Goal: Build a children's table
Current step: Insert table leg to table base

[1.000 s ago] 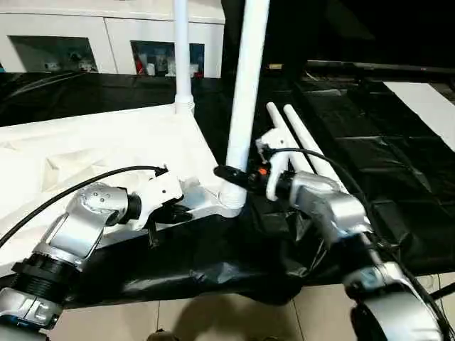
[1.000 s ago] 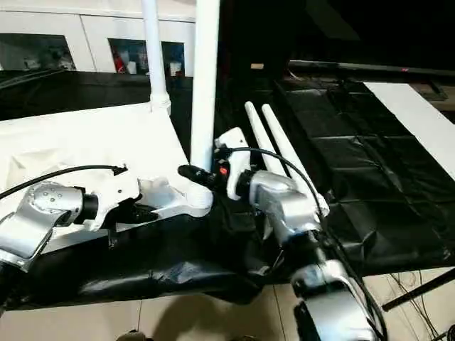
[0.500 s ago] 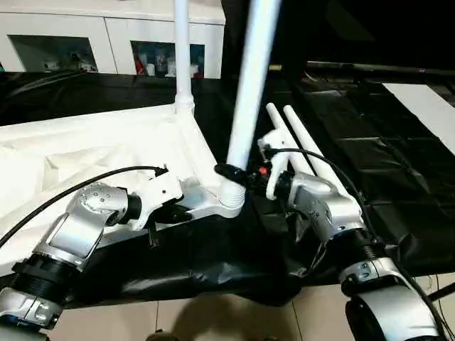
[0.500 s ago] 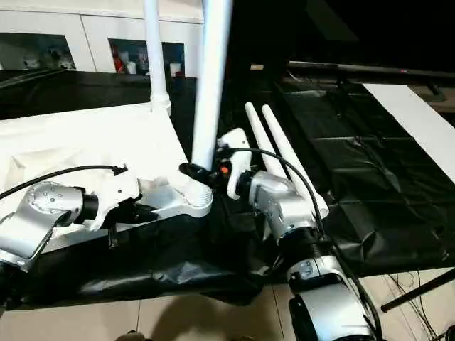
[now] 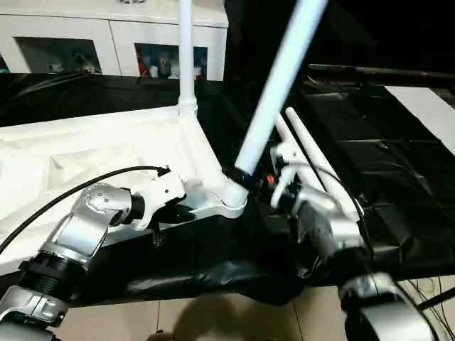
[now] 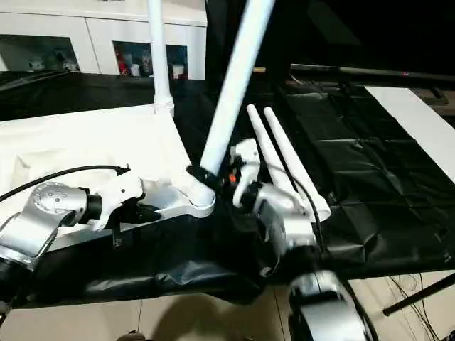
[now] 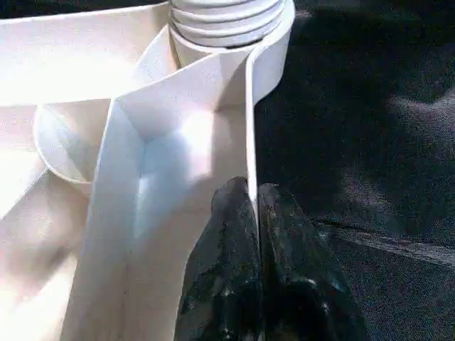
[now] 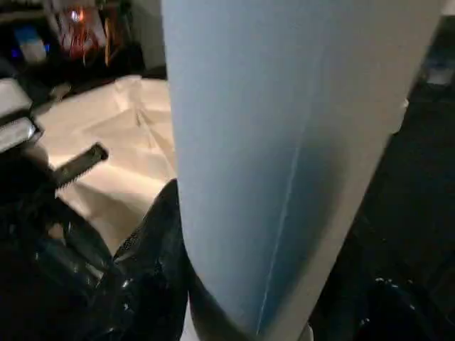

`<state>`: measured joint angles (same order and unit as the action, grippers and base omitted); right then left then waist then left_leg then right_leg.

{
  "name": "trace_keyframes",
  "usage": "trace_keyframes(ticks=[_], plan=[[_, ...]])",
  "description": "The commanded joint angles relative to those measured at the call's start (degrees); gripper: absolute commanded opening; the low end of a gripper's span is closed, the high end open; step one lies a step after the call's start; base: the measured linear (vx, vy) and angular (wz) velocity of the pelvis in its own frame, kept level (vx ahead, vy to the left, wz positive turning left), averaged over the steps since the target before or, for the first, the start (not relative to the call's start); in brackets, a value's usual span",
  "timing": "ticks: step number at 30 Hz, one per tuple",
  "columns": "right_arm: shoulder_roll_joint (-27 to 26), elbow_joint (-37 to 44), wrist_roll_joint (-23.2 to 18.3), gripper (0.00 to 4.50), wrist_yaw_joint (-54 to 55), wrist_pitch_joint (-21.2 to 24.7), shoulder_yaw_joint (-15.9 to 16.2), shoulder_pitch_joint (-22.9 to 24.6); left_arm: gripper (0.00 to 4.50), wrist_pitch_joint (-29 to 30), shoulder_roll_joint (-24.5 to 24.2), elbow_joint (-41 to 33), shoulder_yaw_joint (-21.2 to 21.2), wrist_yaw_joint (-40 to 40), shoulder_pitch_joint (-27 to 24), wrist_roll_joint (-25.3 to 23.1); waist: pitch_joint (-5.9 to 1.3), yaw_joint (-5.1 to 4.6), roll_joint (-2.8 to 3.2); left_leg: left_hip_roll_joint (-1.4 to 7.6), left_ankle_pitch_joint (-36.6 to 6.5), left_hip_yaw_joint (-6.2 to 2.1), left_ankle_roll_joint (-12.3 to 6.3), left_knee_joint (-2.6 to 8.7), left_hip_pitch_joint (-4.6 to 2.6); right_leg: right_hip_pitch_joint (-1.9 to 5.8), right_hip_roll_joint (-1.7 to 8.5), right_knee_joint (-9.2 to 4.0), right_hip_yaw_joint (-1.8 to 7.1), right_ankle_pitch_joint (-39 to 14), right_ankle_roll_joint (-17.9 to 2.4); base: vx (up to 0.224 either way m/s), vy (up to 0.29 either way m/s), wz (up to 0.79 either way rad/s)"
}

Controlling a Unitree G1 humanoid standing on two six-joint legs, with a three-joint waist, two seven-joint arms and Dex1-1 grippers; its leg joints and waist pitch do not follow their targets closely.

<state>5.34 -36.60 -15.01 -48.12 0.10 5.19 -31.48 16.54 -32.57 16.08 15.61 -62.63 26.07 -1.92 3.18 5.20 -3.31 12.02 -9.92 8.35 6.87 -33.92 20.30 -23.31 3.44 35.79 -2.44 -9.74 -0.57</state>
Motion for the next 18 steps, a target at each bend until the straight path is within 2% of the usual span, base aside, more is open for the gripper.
trace_keyframes(ticks=[1,2,3,4,5,6,8,10,14,16,18], plan=[[1.0,-2.5,3.1,1.84,-1.9,2.0,3.1,2.6,0.00,-1.0,0.6,-0.9,0.2,1.1,1.3,0.1,-3.51,-0.67,0.83,0.65,-18.1,0.68,0.39,4.64,-0.33,2.23,3.35,-4.73,2.06,-20.3,-9.5,0.000,0.000,0.00],[1.0,-2.5,3.1,1.84,-2.0,2.1,3.2,2.7,0.00,-0.9,0.6,-1.0,0.2,1.1,1.3,0.1,-3.50,-0.65,1.00,0.63,-18.1,0.66,0.38,4.67,-0.34,2.19,3.31,-4.69,2.09,-20.2,-9.6,0.000,0.000,0.00],[1.1,-2.9,3.3,1.84,-2.3,2.4,3.5,2.4,0.00,-0.7,0.4,-1.4,0.3,0.9,1.1,0.1,-3.48,-0.70,0.65,0.67,-18.2,0.68,0.27,4.68,-0.33,2.17,3.30,-4.73,2.06,-20.3,-9.6,0.000,0.000,0.00],[1.1,-2.9,3.3,1.84,-2.3,2.4,3.5,2.4,0.00,-0.7,0.4,-1.4,0.3,0.9,1.1,0.1,-3.52,-0.63,0.84,0.66,-18.1,0.64,0.22,4.68,-0.32,2.19,3.37,-4.66,2.09,-20.1,-9.6,0.000,0.000,0.00],[1.0,-3.3,3.3,1.84,-2.6,2.7,3.7,2.1,0.00,-0.7,0.2,-1.7,0.3,0.7,0.9,0.1,-3.52,-0.69,0.43,0.67,-18.0,0.69,0.11,4.68,-0.25,2.21,3.36,-4.70,2.08,-20.1,-9.6,0.000,0.000,0.00],[0.9,-4.1,3.5,1.84,-3.0,3.2,4.0,1.4,0.00,-0.8,-0.1,-2.2,0.5,0.1,0.7,0.2,-3.51,-0.62,0.56,0.66,-17.9,0.65,0.12,4.71,-0.23,2.24,3.41,-4.62,2.08,-20.1,-9.6,0.000,0.000,0.00],[0.9,-6.7,4.2,1.84,-5.2,5.2,5.2,-0.8,0.00,-1.3,-0.6,-3.3,1.0,-1.7,0.5,0.5,-3.53,-0.75,0.10,0.67,-17.7,0.55,-0.07,4.75,-0.07,2.30,3.52,-4.52,2.05,-20.9,-9.6,0.000,0.000,0.00],[0.9,-7.7,4.6,1.84,-5.9,5.6,5.7,-1.7,0.00,-1.5,-0.9,-3.7,1.1,-2.4,0.5,0.8,-3.48,-0.81,0.29,0.72,-17.9,0.58,0.10,4.79,-0.20,2.11,3.52,-4.67,2.10,-20.9,-9.5,0.000,0.000,0.00],[1.1,-10.0,6.0,1.84,-7.8,6.3,7.0,-3.6,0.00,-1.6,-1.4,-4.0,1.2,-3.0,0.5,0.7,-3.68,-0.84,0.01,0.76,-18.2,0.61,0.49,4.87,-0.29,2.14,3.37,-4.40,2.07,-18.2,-10.0,0.000,0.000,0.00],[1.3,-11.3,6.9,1.84,-8.7,6.2,7.7,-4.6,0.00,-1.8,-1.7,-4.2,1.3,-3.2,0.4,0.6,-3.71,-0.89,-0.31,0.75,-18.3,0.65,0.51,4.85,-0.32,2.18,3.39,-4.39,2.06,-18.3,-10.0,0.000,0.000,0.00],[1.6,-11.9,7.4,1.84,-9.6,6.1,8.1,-5.1,0.00,-1.9,-1.8,-4.3,1.3,-3.2,0.3,0.6,-3.63,-0.90,-0.26,0.75,-19.0,0.60,0.65,4.88,-0.34,2.15,3.47,-4.54,2.07,-20.0,-9.6,0.000,0.000,0.00]])
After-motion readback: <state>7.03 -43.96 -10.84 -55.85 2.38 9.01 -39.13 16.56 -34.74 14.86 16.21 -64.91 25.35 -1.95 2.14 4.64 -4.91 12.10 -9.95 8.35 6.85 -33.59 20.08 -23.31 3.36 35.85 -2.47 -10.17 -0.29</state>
